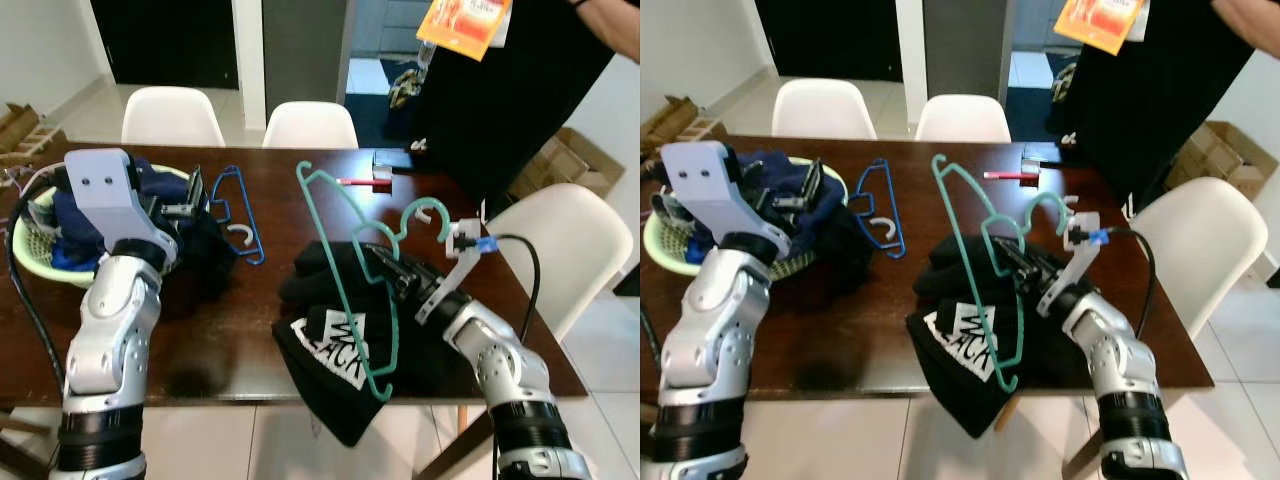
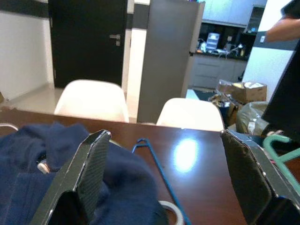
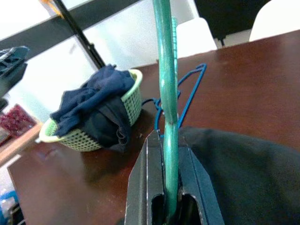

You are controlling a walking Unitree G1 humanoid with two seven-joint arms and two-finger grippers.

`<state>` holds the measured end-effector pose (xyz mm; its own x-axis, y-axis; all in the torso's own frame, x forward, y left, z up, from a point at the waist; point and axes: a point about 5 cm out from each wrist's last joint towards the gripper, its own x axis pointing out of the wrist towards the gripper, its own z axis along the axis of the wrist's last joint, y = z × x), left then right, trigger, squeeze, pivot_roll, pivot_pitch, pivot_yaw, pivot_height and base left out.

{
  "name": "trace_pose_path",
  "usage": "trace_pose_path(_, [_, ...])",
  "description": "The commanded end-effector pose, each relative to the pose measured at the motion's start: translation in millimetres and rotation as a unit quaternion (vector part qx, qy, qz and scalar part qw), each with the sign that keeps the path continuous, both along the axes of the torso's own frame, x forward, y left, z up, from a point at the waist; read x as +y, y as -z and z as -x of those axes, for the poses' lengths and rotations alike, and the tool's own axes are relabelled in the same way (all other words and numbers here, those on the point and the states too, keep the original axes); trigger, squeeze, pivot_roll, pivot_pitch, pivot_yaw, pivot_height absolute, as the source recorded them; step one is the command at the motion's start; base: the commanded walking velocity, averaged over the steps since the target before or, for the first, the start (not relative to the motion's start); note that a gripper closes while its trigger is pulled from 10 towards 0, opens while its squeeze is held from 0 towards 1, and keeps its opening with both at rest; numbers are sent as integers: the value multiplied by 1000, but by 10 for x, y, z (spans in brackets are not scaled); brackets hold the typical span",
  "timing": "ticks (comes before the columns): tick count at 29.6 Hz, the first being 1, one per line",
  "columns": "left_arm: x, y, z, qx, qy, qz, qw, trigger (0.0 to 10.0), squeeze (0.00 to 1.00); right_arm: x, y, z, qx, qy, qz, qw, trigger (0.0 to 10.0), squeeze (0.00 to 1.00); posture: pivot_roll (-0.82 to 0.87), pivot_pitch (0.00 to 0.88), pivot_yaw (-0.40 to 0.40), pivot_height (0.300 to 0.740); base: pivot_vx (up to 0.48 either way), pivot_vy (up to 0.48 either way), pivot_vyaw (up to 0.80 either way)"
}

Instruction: Hang hanger

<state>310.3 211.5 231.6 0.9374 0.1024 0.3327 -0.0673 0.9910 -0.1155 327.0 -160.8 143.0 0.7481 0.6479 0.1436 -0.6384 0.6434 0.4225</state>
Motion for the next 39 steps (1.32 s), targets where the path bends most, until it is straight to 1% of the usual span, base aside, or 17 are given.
trace_pose_path(1, [143,96,-28,32,-31,8,999,10000,0,-7,-11,5,-3,3,3,1000,10000,0,61,28,-55,740,274,0,0])
trace_pose_path(4, [267,231,-68,84,-68,28,994,10000,0,-9,-17,7,-2,2,5,1000,10000,0,55,36,-55,740,91,0,0])
trace_pose_path(5, [294,312,-85,120,-80,20,989,10000,0,-10,-17,8,-2,3,6,1000,10000,0,55,37,-55,740,0,0,0])
trace_pose_path(6, [294,312,-85,120,-80,20,989,10000,0,-10,-17,8,-2,3,6,1000,10000,0,55,37,-55,740,0,0,0])
trace_pose_path(7, [312,368,-96,144,-88,13,986,10000,0,-11,-16,8,-1,3,6,1000,10000,0,55,37,-55,740,0,0,0])
trace_pose_path(8, [317,416,-90,170,-97,-28,980,10000,0,-12,-18,8,-1,3,7,1000,10000,0,49,43,-54,740,0,0,0])
trace_pose_path(9, [317,416,-90,170,-97,-28,980,10000,0,-12,-18,8,-1,3,7,1000,10000,0,49,43,-54,740,0,0,0])
trace_pose_path(10, [314,444,-83,187,-101,-60,975,10000,0,-17,-21,10,-1,3,7,1000,10000,0,49,49,-55,740,0,0,0])
trace_pose_path(13, [274,439,-76,193,-91,-92,973,10000,0,-23,-23,12,0,4,8,1000,10000,0,49,49,-55,740,0,0,0])
trace_pose_path(14, [229,413,-82,188,-77,-116,972,10000,0,-24,-24,10,0,4,8,1000,10000,0,51,53,-59,740,0,0,0])
trace_pose_path(17, [183,389,-87,182,-63,-138,971,10000,0,-24,-24,8,1,4,8,1000,10000,0,51,53,-59,740,0,0,0])
trace_pose_path(20, [100,384,-95,192,-44,-177,964,10000,0,-23,-20,4,3,3,9,1000,10000,0,51,53,-59,740,0,0,0])
trace_pose_path(22, [75,388,-85,204,-46,-216,954,10000,0,-25,-21,3,4,2,8,1000,10000,0,52,59,-60,740,0,0,0])
trace_pose_path(23, [72,410,-72,220,-50,-243,943,10000,0,-29,-19,2,5,3,8,1000,10000,0,56,58,-61,740,0,0,0])
trace_pose_path(24, [72,410,-72,220,-50,-243,943,10000,0,-29,-19,2,5,3,8,1000,10000,0,56,58,-61,740,0,0,0])
trace_pose_path(26, [80,440,-46,240,-59,-272,930,10000,0,-32,-14,4,7,3,6,1000,10000,0,58,55,-61,740,0,0,0])
trace_pose_path(39, [-15,573,23,270,-38,-299,914,10000,0,-19,7,17,11,0,-1,1000,10000,0,67,39,-62,740,0,0,0])
